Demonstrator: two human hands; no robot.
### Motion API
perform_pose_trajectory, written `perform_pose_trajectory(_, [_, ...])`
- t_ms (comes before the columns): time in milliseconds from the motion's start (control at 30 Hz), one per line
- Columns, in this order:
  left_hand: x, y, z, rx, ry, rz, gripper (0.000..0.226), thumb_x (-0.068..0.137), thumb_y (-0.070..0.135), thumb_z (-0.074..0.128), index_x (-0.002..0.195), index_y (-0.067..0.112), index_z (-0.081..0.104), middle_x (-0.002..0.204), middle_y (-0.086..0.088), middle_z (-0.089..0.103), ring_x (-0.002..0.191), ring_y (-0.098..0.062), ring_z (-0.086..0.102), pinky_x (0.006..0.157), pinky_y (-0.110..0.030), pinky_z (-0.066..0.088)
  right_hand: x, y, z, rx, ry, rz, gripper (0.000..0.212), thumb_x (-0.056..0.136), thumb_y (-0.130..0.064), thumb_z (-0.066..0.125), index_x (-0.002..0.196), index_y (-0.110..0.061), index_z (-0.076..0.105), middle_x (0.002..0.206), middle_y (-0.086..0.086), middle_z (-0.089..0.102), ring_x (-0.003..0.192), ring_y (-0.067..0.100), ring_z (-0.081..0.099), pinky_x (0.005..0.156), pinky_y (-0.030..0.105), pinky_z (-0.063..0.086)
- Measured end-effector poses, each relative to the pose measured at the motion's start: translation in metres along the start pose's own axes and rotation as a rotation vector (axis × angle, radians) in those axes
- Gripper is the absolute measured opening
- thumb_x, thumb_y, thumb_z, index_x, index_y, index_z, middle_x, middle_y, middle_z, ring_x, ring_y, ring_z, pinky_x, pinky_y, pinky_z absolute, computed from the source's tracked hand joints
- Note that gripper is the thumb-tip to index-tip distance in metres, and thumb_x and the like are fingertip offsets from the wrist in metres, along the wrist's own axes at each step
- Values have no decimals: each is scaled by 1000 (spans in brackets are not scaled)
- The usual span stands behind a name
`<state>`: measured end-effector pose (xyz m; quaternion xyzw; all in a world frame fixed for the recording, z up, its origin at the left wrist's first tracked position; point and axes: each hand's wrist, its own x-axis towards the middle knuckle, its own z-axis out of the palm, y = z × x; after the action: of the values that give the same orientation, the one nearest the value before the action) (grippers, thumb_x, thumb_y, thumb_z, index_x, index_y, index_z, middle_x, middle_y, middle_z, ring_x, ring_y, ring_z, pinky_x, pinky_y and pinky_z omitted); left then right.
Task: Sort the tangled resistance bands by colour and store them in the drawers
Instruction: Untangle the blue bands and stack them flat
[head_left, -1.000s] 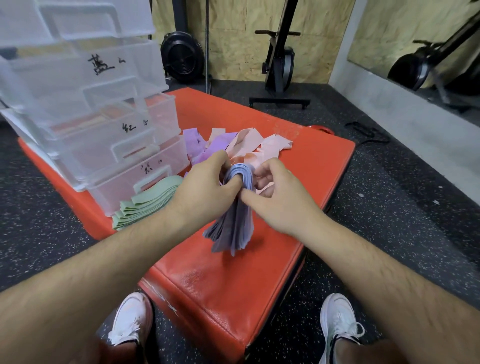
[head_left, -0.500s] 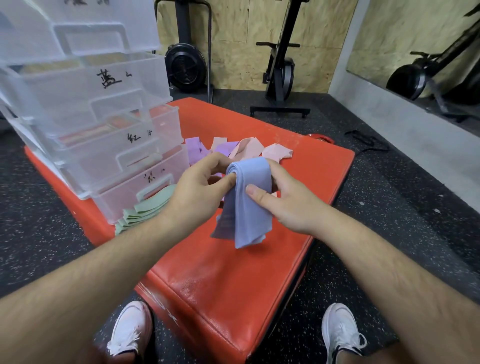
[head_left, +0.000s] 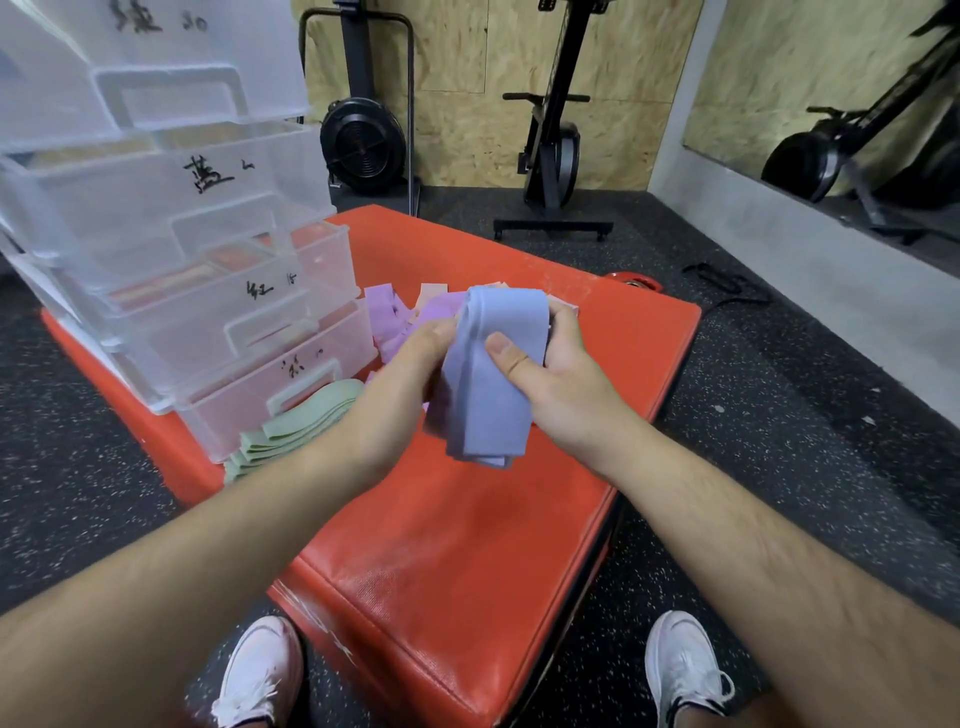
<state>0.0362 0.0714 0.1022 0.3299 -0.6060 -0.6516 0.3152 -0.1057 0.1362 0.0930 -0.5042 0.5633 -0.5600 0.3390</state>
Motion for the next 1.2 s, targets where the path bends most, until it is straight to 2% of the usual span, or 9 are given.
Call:
perform_pose_trajectory(67, [-6,-9,4,253,21,97,39,90,60,56,118,32,58,90,25,69,103,-3,64,84,-19,46,0,-1,6,70,48,-11,46,101,-21,58,138,-21,33,131,-1,56,114,9,61,97,27,53])
perform_pose_trajectory(233, [-20,-24,8,431,-71,236,54,100,53,30,153,42,21,130,47,38,115,35,32,95,5,25,-1,11,27,207,133,45,43,101,-26,58,136,-28,34,116,-12,63,105,2,65,98,31,52])
perform_pose_trajectory(333, [-15,-30,1,420,-40,197,48,102,52,36,148,39,33,131,29,53,126,10,47,110,-20,36,3,17,33,295,111,133,50,94,-34,64,135,-28,37,121,-5,66,108,11,68,98,38,54])
perform_pose_trajectory(433, [-13,-39,-11,394,-13,86,31,98,55,43,120,38,54,106,1,70,102,-23,68,97,-48,52,8,17,29,252,84,234,60,74,-42,67,128,-24,46,116,3,69,101,20,71,90,44,58])
perform_pose_trajectory(500, [-13,-42,-17,362,-16,-5,25,102,49,44,116,32,57,100,-1,70,82,-10,71,83,-29,58,9,20,25,199,53,314,51,81,-30,67,127,-18,47,118,13,68,99,30,72,82,51,61])
perform_pose_trajectory(600, [-23,-48,-24,557,-48,-79,28,102,45,45,129,40,46,106,26,55,72,27,49,67,4,36,3,35,30,201,50,437,40,92,-9,64,127,-9,46,118,17,65,95,34,73,69,49,62])
perform_pose_trajectory(700, [-36,-60,-29,656,-22,-141,64,88,51,66,140,41,29,115,13,56,87,16,55,68,-1,40,-5,55,48,153,81,549,42,89,-6,65,127,-7,46,114,20,66,92,33,73,73,47,62])
perform_pose_trajectory(800, [-51,-78,-42,874,-76,-105,97,63,65,80,138,48,22,128,8,38,108,-9,57,91,-24,47,-10,65,66,169,76,612,35,91,-3,64,121,-6,47,108,19,68,94,33,72,76,48,62])
perform_pose_trajectory(1200, [-58,-93,-83,1345,43,-3,69,75,36,64,139,30,37,121,-4,43,96,-33,61,83,-42,51,12,76,118,167,33,641,50,88,-3,71,123,-19,39,122,13,62,106,33,69,91,56,57])
